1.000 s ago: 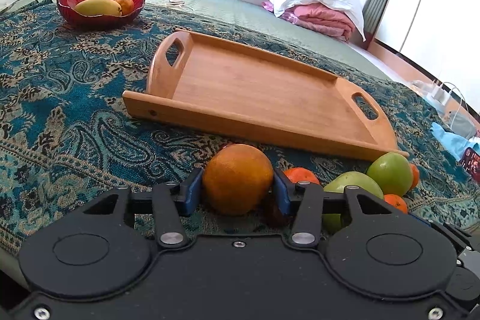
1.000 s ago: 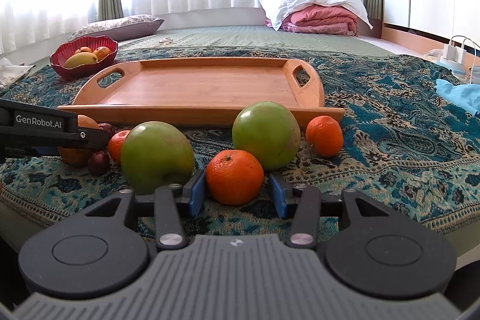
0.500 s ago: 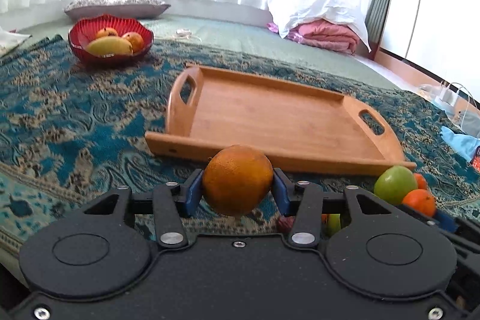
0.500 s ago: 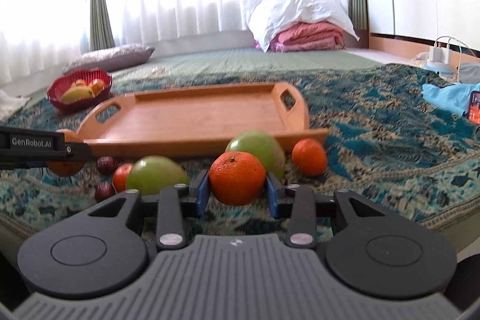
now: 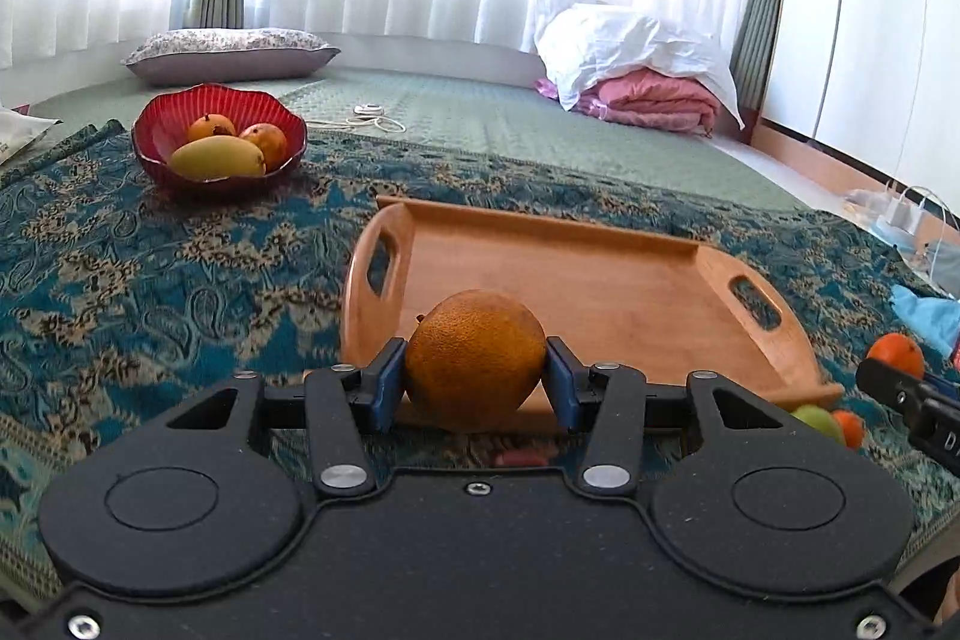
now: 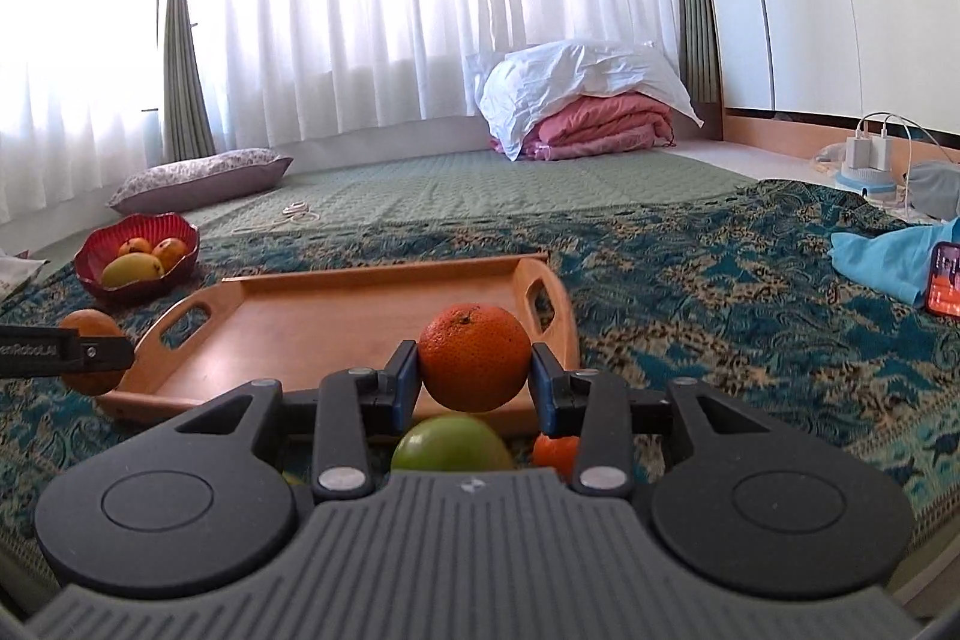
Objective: Organize fruits
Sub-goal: 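Lift both held fruits and lower them onto the wooden tray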
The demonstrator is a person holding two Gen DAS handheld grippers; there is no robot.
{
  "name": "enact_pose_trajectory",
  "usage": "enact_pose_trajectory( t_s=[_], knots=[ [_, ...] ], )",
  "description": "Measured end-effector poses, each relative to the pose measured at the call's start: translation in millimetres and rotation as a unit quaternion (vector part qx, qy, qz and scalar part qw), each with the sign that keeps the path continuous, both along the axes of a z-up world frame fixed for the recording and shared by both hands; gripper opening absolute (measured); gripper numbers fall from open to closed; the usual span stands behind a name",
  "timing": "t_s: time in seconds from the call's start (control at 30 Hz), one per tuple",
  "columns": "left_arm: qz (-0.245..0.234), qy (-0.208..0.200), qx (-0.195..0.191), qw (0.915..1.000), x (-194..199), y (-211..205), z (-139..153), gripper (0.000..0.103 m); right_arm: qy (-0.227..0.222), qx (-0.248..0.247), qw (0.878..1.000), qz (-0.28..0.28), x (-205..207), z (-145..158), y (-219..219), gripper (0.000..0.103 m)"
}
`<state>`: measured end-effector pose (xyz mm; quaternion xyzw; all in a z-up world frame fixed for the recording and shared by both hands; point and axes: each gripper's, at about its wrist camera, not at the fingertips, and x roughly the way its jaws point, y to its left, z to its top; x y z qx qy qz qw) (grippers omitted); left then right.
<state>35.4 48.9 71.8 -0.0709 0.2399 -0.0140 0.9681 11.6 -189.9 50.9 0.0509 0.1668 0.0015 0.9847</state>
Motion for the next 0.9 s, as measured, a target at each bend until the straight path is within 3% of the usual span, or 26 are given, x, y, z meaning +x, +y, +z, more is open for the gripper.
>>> enact_pose_trajectory(
  t_s=[0.3,0.53,0.9],
  knots=[
    [-0.007,0.009,-0.006,0.9999,42.1,6.1,11.0,0.046,0.012,0.021,1.0,0.017,53.5,12.7,-15.2,0.043],
    [-0.01,0.033,-0.013,0.9993,80.1,10.0,8.1,0.046,0.072,0.042,0.996,0.033,106.8,2.7,-23.2,0.043],
    [-0.022,0.084,0.007,0.9962,121.5,3.1,-16.9,0.046,0.139,0.011,0.989,0.043,140.3,-19.8,-18.5,0.043]
  ],
)
